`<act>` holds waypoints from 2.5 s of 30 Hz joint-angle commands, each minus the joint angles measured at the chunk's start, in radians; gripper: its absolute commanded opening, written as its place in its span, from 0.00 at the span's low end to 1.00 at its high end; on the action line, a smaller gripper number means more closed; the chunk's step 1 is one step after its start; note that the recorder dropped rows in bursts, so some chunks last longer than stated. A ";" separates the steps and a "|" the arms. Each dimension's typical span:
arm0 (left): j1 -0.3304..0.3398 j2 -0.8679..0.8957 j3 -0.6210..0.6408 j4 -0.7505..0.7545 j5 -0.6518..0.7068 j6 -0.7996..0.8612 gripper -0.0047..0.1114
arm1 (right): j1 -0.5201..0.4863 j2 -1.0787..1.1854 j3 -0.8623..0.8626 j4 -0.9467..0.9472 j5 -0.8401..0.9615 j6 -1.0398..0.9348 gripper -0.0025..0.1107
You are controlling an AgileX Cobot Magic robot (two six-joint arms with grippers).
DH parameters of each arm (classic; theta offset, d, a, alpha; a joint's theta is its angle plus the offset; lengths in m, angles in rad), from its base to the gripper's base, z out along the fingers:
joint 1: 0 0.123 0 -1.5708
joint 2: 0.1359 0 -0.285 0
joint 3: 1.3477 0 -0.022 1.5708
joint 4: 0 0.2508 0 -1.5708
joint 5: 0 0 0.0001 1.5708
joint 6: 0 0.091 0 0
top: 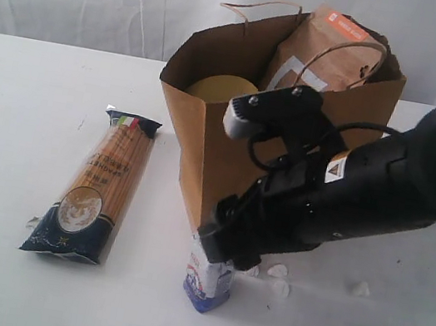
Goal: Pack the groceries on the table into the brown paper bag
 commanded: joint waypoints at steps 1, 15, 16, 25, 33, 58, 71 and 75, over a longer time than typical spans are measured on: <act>-0.004 -0.006 0.004 0.000 0.001 -0.004 0.04 | -0.030 -0.103 0.001 -0.103 0.009 0.123 0.64; -0.004 -0.006 0.004 0.000 0.001 -0.004 0.04 | -0.375 -0.221 0.229 -0.316 0.068 0.388 0.64; -0.004 -0.006 0.004 0.000 0.001 -0.004 0.04 | -0.404 -0.184 0.229 -0.316 0.069 0.388 0.64; -0.004 -0.006 0.004 0.000 0.001 -0.004 0.04 | -0.457 0.083 0.151 -0.277 0.083 0.366 0.58; -0.004 -0.006 0.004 0.000 0.001 -0.004 0.04 | -0.457 0.208 0.057 -0.277 0.092 0.364 0.54; -0.004 -0.006 0.004 0.000 0.001 -0.004 0.04 | -0.457 0.396 0.055 -0.277 -0.005 0.317 0.38; -0.004 -0.006 0.004 0.000 0.001 -0.004 0.04 | -0.457 0.103 0.125 -0.277 0.026 0.295 0.05; -0.004 -0.006 0.004 0.000 0.001 -0.004 0.04 | -0.457 -0.086 0.125 -0.279 0.080 0.295 0.05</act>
